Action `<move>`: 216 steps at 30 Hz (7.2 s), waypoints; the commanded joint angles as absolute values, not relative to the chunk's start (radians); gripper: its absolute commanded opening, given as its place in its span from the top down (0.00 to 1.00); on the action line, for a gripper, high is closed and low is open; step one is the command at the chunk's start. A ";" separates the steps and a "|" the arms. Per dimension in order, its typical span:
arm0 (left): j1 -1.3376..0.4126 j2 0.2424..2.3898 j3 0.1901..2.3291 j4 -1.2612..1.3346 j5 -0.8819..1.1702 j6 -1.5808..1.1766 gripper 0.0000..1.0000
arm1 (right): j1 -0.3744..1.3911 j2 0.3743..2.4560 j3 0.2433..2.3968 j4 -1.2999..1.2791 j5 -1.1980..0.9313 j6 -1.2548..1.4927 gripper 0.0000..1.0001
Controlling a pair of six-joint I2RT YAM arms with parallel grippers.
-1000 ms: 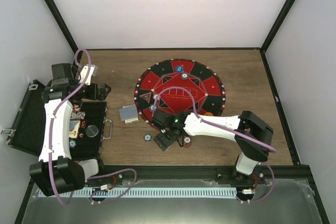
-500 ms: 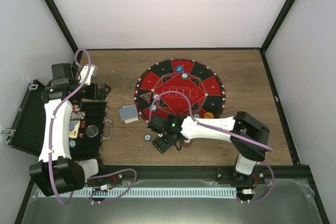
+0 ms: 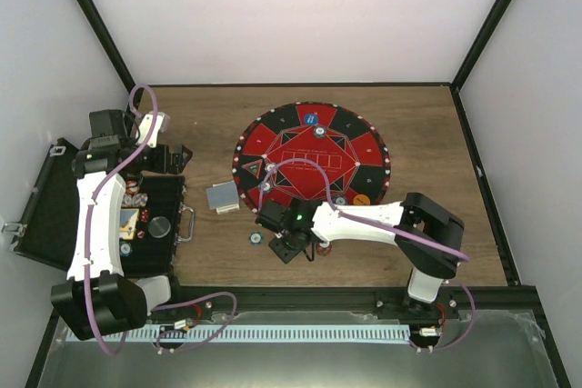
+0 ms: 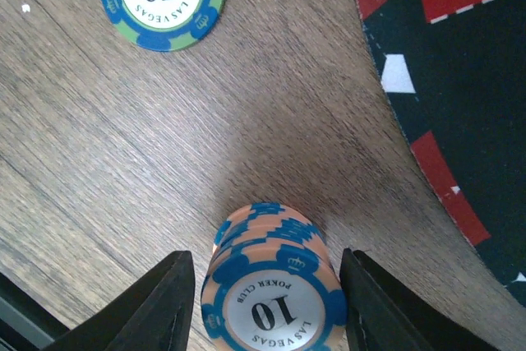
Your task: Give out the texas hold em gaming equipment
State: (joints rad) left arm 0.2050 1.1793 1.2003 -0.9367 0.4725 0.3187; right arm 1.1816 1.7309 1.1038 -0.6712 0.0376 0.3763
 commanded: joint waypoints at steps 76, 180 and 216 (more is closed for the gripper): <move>0.212 1.219 1.195 -0.907 0.480 0.333 0.00 | 0.346 2.304 2.028 -0.735 0.139 0.222 0.91; 0.212 1.188 1.215 -0.931 0.506 0.312 0.00 | 1.213 1.746 1.077 -0.606 0.102 0.439 0.55; 0.211 1.181 1.212 -0.934 0.512 0.314 0.00 | 0.695 1.585 1.121 -0.671 0.219 0.328 0.75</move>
State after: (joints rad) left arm 0.2050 1.1961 1.2041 -0.9298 0.4992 0.3176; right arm 0.7940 1.6012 1.1233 -0.7010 0.1734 0.3611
